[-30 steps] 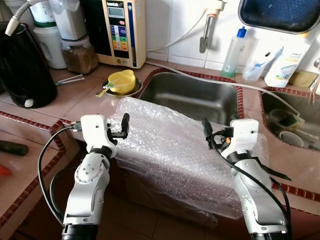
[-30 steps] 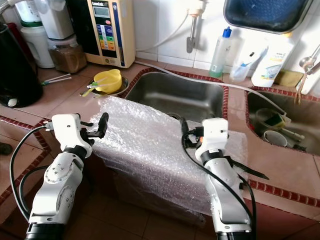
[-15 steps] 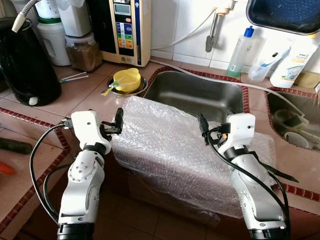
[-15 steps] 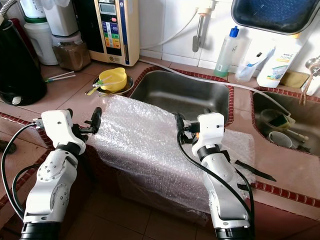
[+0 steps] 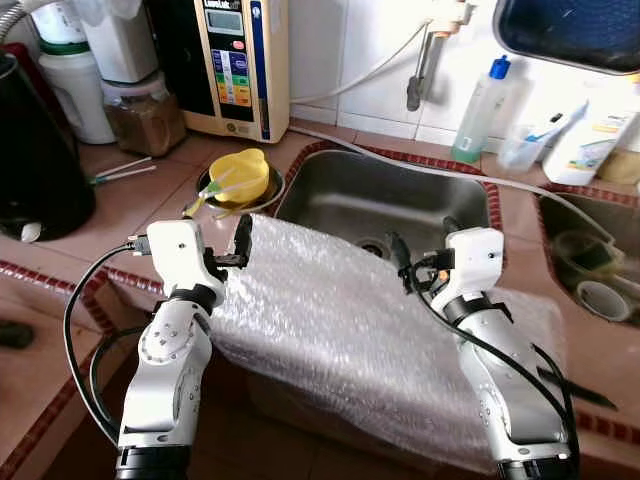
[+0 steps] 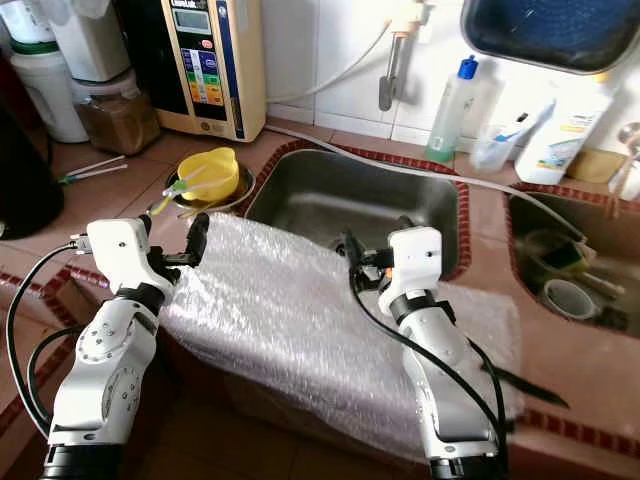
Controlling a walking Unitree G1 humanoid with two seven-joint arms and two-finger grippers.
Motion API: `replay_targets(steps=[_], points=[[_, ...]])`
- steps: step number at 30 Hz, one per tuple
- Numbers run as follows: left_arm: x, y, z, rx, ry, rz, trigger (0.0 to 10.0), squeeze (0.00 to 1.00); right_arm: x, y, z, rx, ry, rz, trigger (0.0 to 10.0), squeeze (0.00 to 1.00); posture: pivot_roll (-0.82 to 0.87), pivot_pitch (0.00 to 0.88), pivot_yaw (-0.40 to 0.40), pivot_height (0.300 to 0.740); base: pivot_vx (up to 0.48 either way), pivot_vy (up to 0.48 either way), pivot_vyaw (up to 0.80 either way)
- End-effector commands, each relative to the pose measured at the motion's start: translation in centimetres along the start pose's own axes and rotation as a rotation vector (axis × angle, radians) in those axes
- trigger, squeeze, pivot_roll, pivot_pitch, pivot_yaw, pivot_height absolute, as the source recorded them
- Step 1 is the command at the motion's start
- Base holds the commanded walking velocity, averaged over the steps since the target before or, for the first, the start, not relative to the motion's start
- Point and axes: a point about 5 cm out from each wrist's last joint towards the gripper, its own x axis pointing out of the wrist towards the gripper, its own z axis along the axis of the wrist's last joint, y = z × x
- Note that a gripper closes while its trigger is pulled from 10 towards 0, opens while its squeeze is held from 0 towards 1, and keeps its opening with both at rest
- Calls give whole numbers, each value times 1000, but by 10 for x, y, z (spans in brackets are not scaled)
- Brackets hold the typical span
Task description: Kitchen organization
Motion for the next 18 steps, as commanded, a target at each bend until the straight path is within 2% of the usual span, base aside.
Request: replay_targets(steps=[1,7,18], points=[[2,-9,5,-8,-16,-30,10000,0,-4,-7,2,-10,-5,-20,10000,0,24,0,-25,740,405,0,0],[1,-8,5,-10,-14,-20,10000,0,-5,-6,0,-9,3,-12,10000,0,27,0,-24,740,379,0,0],[0,-12,1,-9,15,-16,10000,0,-7,-4,-4,-3,18,5,10000,0,28,0,-23,740,0,0,0]])
